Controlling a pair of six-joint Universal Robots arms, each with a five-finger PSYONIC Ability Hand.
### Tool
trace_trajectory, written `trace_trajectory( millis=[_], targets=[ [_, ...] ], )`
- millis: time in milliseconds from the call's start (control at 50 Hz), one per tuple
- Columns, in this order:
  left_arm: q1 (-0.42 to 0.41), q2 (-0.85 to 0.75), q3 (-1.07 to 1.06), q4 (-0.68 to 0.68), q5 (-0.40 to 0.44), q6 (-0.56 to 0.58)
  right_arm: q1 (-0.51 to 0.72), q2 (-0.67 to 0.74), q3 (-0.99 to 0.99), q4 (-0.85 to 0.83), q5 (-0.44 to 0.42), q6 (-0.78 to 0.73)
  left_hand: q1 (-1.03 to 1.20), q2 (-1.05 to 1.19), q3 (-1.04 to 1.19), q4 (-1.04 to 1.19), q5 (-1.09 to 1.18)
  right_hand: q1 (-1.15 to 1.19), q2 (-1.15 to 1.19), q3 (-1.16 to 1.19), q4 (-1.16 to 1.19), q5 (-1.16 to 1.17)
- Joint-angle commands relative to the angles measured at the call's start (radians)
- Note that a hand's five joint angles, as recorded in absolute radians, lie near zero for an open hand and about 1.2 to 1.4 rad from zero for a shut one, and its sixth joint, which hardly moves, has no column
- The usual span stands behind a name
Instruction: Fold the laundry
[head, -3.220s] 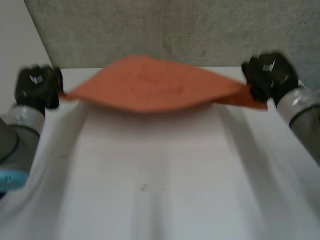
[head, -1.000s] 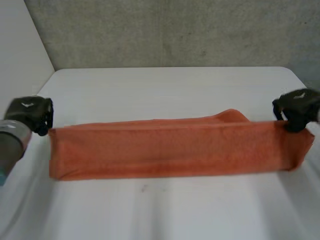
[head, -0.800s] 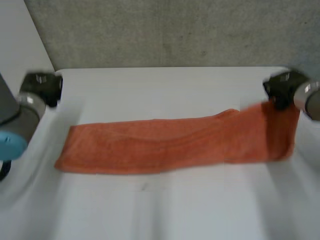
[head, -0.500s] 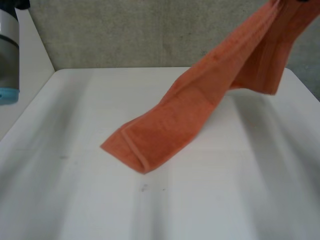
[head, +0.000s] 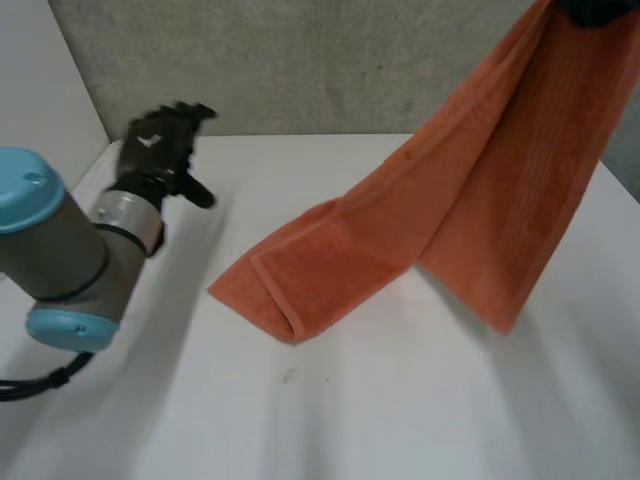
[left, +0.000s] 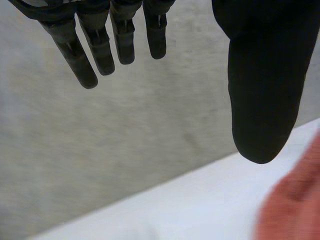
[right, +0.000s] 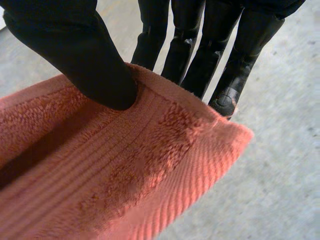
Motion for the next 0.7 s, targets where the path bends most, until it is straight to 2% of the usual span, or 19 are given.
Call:
trace_trajectory(
  millis=[20, 200, 400, 440, 480, 660, 680, 700],
  targets=[
    [-0.075, -0.076, 0.051, -0.153, 0.145, -0.129, 0.041, -0.049, -0.110, 0.078, -0.001, 0.001, 0.072, 0.066, 0.068, 0.067, 0.065, 0.414, 0.214, 0.207, 0.203, 0.227],
    [-0.114, -0.132, 0.068, -0.148, 0.225, -0.245, 0.084, -0.129, -0.121, 0.100, -0.001, 0.002, 0.069, 0.063, 0.065, 0.064, 0.062, 0.414, 0.214, 0.207, 0.203, 0.227],
    [-0.169, -0.233, 0.175, -0.144, 0.242, -0.265, 0.143, -0.183, -0.095, 0.123, -0.004, 0.002, 0.095, 0.090, 0.091, 0.090, 0.089, 0.414, 0.214, 0.207, 0.203, 0.227],
    [-0.175, -0.250, 0.192, -0.144, 0.244, -0.265, 0.144, -0.196, -0.083, 0.124, -0.005, 0.002, 0.151, 0.146, 0.147, 0.146, 0.144, 0.414, 0.214, 0.207, 0.203, 0.227],
    [-0.192, -0.276, 0.217, -0.144, 0.244, -0.268, 0.144, -0.198, -0.078, 0.124, -0.007, 0.002, 0.312, 0.306, 0.308, 0.307, 0.305, 0.414, 0.214, 0.207, 0.203, 0.227],
    [-0.213, -0.310, 0.230, -0.138, 0.279, -0.301, 0.138, -0.201, -0.065, 0.126, -0.007, -0.001, 0.477, 0.471, 0.473, 0.472, 0.470, 0.414, 0.214, 0.207, 0.203, 0.227],
    [-0.215, -0.314, 0.233, -0.130, 0.281, -0.306, 0.132, -0.200, -0.062, 0.124, -0.009, -0.001, 0.727, 0.721, 0.723, 0.722, 0.720, 0.414, 0.214, 0.207, 0.203, 0.227],
    [-0.216, -0.319, 0.235, -0.121, 0.269, -0.303, 0.129, -0.198, -0.059, 0.123, -0.009, -0.002, 1.084, 1.078, 1.079, 1.079, 1.077, 0.414, 0.214, 0.207, 0.203, 0.227]
  ],
)
